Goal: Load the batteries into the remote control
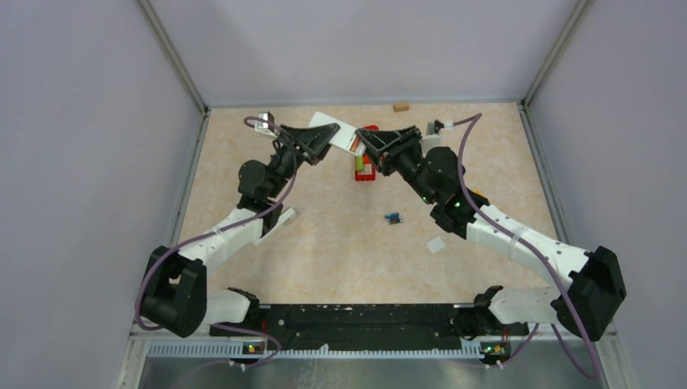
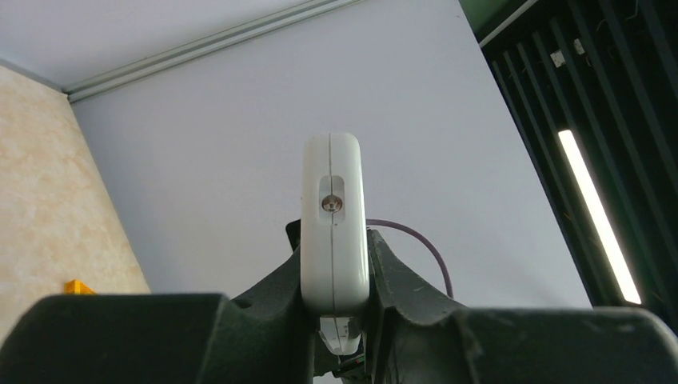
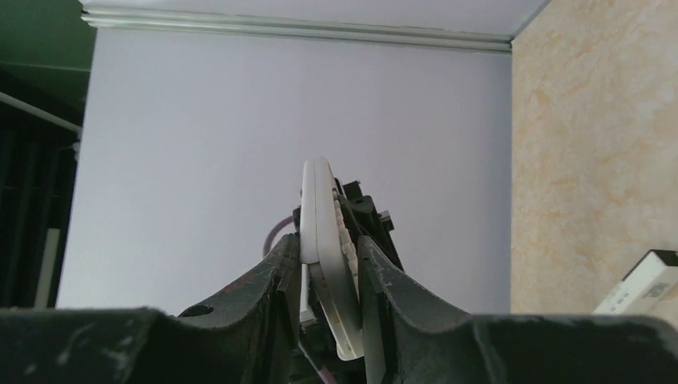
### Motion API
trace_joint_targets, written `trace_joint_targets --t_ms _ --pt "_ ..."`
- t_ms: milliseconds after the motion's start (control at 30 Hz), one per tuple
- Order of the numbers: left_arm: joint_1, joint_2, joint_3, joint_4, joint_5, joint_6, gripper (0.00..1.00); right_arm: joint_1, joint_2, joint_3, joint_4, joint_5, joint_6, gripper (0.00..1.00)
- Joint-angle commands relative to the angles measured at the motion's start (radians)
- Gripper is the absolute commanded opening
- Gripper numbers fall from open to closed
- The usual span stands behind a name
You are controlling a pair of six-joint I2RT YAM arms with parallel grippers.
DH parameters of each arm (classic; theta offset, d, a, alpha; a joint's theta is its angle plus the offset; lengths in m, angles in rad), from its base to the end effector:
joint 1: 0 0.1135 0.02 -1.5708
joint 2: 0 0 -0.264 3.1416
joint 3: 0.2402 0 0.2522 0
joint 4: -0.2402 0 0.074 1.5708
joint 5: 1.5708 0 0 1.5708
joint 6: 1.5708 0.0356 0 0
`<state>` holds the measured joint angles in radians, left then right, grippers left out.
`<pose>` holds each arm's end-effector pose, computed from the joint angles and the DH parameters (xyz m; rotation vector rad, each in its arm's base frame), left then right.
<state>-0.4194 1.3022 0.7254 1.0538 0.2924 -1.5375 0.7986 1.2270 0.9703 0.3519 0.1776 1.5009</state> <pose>0.2552 -0.1250 0.3344 -0.4217 1.2651 -1.8728 0.2080 0.2046 0.3683 0.7545 1.5669 1.6747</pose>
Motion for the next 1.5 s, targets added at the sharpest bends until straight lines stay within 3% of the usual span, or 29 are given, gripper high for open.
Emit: trace_joint_targets --t_ms 0,433,633,833,1033,1267,1467 --pt "0.0 -0.031 0.082 -0.085 -0.057 0.074 0.0 0.042 0.005 0.045 -0.121 -0.245 -0.093 0.11" --pt "0.013 -0.047 0.072 -0.093 -0.04 0.065 0.0 0.039 -0.045 0.074 -0.281 -0.202 -0.302 0.04" --pt "0.013 -0.058 0.024 -0.082 -0.019 0.084 0.0 -0.003 -0.05 0.052 -0.217 -0.227 -0.254 0.61" --pt "0.014 -0.068 -0.047 -0.059 0.006 0.091 0.0 -0.058 -0.048 0.013 -0.059 -0.331 -0.224 0.8" --pt "0.014 -0.078 -0.082 -0.038 0.022 0.092 0.0 -0.067 -0.072 -0.012 -0.083 -0.295 -0.241 0.79" --pt "0.014 -0.085 -0.087 -0.017 0.045 0.091 0.0 -0.074 -0.068 -0.01 -0.166 -0.252 -0.281 0.68" --pt "0.014 -0.095 -0.088 -0.009 0.053 0.094 0.0 -0.075 -0.069 -0.014 -0.176 -0.215 -0.302 0.52"
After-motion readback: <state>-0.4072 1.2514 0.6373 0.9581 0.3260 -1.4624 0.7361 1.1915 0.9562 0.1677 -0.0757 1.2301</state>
